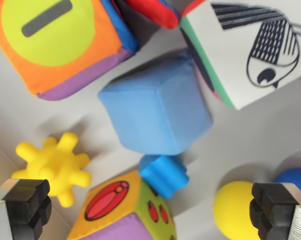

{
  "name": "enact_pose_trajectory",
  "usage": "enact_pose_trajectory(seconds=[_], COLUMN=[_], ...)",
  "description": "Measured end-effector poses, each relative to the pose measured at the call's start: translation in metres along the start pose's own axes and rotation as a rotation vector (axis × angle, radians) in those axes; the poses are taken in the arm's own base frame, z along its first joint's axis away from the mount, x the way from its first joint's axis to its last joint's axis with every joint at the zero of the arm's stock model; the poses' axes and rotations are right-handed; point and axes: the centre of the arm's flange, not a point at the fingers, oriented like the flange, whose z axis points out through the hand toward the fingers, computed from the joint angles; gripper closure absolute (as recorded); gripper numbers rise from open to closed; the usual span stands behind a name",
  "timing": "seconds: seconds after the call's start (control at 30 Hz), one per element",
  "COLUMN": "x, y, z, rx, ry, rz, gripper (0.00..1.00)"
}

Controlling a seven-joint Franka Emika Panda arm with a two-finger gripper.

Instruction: Pick an object from the bin

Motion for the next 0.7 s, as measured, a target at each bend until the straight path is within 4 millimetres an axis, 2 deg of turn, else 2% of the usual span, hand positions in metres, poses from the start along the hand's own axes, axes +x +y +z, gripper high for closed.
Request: enact_pose_trajectory(seconds=[0.7], x=[-0.002], y=[0.002], z=[0.082], rx=[-0.002], ry=[0.0], rz=[0.014], gripper=[0.0])
